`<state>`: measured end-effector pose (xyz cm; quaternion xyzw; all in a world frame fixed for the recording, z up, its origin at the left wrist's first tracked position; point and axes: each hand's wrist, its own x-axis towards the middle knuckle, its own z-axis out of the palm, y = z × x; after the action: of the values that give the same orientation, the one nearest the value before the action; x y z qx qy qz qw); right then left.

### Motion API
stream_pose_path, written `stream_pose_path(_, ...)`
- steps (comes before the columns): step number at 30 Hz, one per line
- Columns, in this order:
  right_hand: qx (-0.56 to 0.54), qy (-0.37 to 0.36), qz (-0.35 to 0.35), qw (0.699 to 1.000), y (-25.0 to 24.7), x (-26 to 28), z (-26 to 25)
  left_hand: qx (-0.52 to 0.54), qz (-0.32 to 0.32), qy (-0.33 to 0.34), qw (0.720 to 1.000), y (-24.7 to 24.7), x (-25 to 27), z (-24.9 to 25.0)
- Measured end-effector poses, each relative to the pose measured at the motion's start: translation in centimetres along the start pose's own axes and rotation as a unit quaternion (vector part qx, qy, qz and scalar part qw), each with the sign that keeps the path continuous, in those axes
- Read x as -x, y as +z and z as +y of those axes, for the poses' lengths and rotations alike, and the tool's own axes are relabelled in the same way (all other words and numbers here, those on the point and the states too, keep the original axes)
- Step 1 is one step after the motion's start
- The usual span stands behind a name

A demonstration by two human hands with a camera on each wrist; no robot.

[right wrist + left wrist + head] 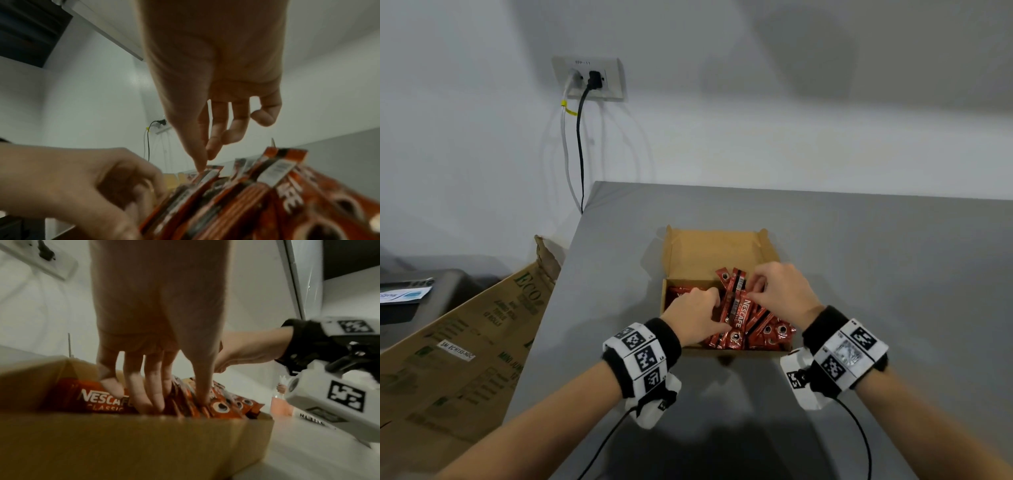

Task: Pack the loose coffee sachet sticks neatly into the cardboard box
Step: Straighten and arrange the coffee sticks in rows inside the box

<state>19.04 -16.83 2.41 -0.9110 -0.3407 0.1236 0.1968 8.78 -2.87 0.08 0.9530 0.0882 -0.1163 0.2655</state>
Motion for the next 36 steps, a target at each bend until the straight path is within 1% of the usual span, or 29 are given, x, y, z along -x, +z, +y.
stream_pose_path(2, -0.003, -0.007, 0.000, 1.000, 0.6, 0.6, 0.0, 0.035, 0.016, -0.013, 0.999, 0.4, -0.2, -0.1)
stream_pose_path(4, 0.018, -0.013, -0.001, 1.000, 1.0, 1.0, 0.1, 0.076, 0.032, -0.027, 0.996, 0.5, -0.1, -0.2)
stream_pose_path(6, 0.041, -0.020, -0.006, 0.999, 1.4, 1.2, 0.3, 0.097, 0.036, -0.034, 0.994, 0.4, 0.0, -0.4)
stream_pose_path(13, 0.053, -0.031, -0.006, 0.998, 1.5, 1.2, 0.6, 0.151, 0.045, -0.008, 0.987, 0.1, 0.6, -0.9)
stream_pose_path(16, 0.053, -0.035, -0.001, 0.998, 1.3, 1.2, 0.6, 0.173, 0.059, 0.002, 0.983, -0.3, 0.9, -1.2)
stream_pose_path(17, 0.045, -0.039, 0.014, 0.998, 1.2, 1.1, 0.6, 0.176, 0.066, 0.011, 0.982, -0.4, 0.9, -1.3)
stream_pose_path(20, -0.012, -0.058, 0.085, 0.995, 0.9, 0.7, 0.3, 0.186, 0.071, 0.031, 0.979, -0.2, 0.9, -1.5)
stream_pose_path(22, -0.059, -0.059, 0.109, 0.991, 0.9, 0.4, 0.0, 0.212, 0.068, 0.038, 0.974, 0.0, 0.8, -1.5)
stream_pose_path(26, -0.134, -0.042, 0.107, 0.984, 0.7, 0.1, -0.4, 0.240, 0.072, 0.055, 0.967, -0.3, 1.0, -1.2)
stream_pose_path(29, -0.166, -0.071, 0.093, 0.979, 0.3, 0.0, -1.1, 0.264, 0.066, 0.075, 0.959, -0.8, 1.4, -1.5)
stream_pose_path(32, -0.186, -0.102, 0.082, 0.974, 0.3, 0.3, -1.8, 0.293, 0.074, 0.081, 0.950, -1.0, 1.9, -1.9)
stream_pose_path(36, -0.215, -0.117, 0.059, 0.968, 0.7, 0.5, -2.6, 0.312, 0.088, 0.092, 0.941, -0.9, 2.5, -2.0)
